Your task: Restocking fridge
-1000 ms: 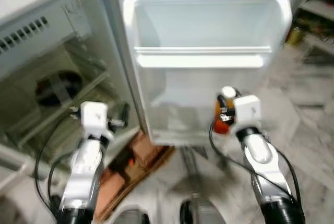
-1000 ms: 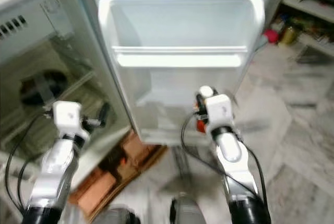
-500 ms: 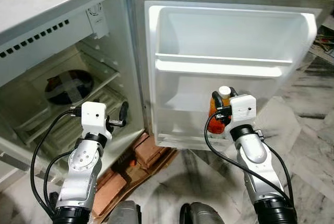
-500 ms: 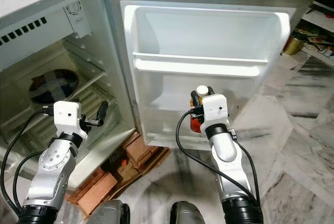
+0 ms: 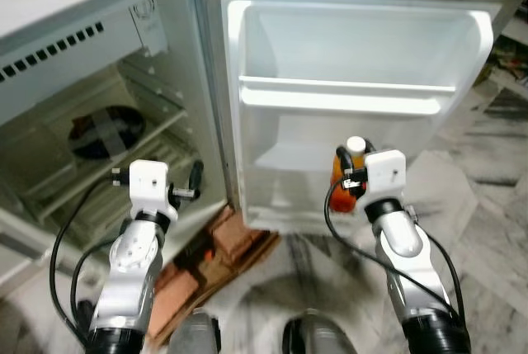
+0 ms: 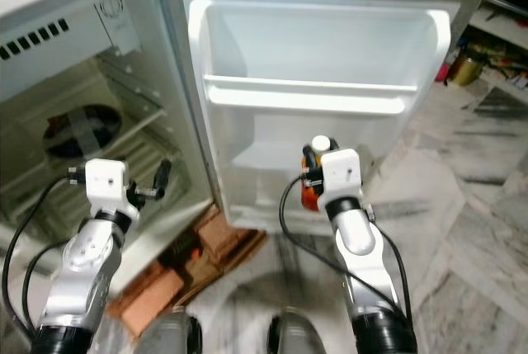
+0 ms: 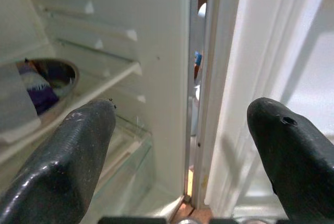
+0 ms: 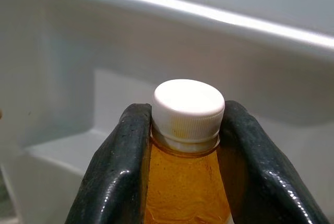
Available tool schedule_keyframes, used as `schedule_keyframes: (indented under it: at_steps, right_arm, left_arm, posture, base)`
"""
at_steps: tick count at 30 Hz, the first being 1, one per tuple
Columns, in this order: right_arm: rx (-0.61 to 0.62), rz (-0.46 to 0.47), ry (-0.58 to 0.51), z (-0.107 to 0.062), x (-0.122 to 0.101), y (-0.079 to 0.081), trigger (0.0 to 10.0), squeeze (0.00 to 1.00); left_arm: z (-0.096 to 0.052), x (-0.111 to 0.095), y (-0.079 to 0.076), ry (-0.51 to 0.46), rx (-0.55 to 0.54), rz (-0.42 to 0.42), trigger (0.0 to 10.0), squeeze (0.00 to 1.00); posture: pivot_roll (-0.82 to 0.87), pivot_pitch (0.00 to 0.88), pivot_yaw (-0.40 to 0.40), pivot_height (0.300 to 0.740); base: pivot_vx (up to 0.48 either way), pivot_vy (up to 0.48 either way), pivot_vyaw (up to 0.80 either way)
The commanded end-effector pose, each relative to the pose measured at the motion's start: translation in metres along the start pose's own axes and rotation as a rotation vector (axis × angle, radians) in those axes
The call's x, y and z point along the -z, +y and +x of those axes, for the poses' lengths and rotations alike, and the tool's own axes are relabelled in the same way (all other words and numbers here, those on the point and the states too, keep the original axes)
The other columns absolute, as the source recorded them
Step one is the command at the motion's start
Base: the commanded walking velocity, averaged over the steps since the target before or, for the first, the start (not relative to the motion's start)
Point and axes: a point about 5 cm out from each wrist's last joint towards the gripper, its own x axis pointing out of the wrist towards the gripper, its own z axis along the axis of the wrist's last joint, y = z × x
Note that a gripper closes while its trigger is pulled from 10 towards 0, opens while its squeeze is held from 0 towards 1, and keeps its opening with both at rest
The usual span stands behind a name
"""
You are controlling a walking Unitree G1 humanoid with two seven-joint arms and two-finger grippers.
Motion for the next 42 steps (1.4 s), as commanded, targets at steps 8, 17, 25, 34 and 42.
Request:
schedule_keyframes:
  at_steps: [8, 17, 25, 34, 42]
  right_arm:
    - [-0.004, 0.008, -0.02, 0.0005, -0.0045, -0.0001, 10.0, 0.0]
    - [-0.009, 0.008, -0.024, 0.0024, -0.0052, 0.0023, 10.0, 0.0]
    - [-0.014, 0.007, -0.026, 0.0031, -0.0054, 0.0024, 10.0, 0.0]
    - [-0.024, 0.004, -0.034, 0.0046, -0.0067, 0.0039, 10.0, 0.0]
    - [-0.028, -0.004, -0.037, 0.005, -0.0073, 0.0032, 10.0, 0.0]
  left_arm:
    - [-0.0008, -0.0009, -0.0006, -0.002, -0.003, 0.02, 10.0, 0.0]
    - [0.0003, -0.002, -0.0008, -0.012, -0.011, 0.025, 10.0, 0.0]
    - [0.0008, -0.0034, 0.0009, -0.019, -0.031, 0.039, 10.0, 0.0]
    - [0.0011, -0.005, 0.002, -0.037, -0.033, 0.046, 10.0, 0.0]
    - [0.0012, -0.005, 0.0018, -0.039, -0.031, 0.044, 10.0, 0.0]
  posture:
    - [0.07, 0.108, -0.013, 0.626]
    - [0.07, 0.106, -0.013, 0.626]
    - [0.07, 0.108, -0.013, 0.626]
    - [0.07, 0.109, -0.014, 0.626]
    - [0.07, 0.11, -0.015, 0.626]
  base:
    - [0.0, 0.0, 0.0]
    - [0.0, 0.0, 0.0]
    - [0.0, 0.0, 0.0]
    - [0.029, 0.0, 0.0]
    - [0.267, 0.0, 0.0]
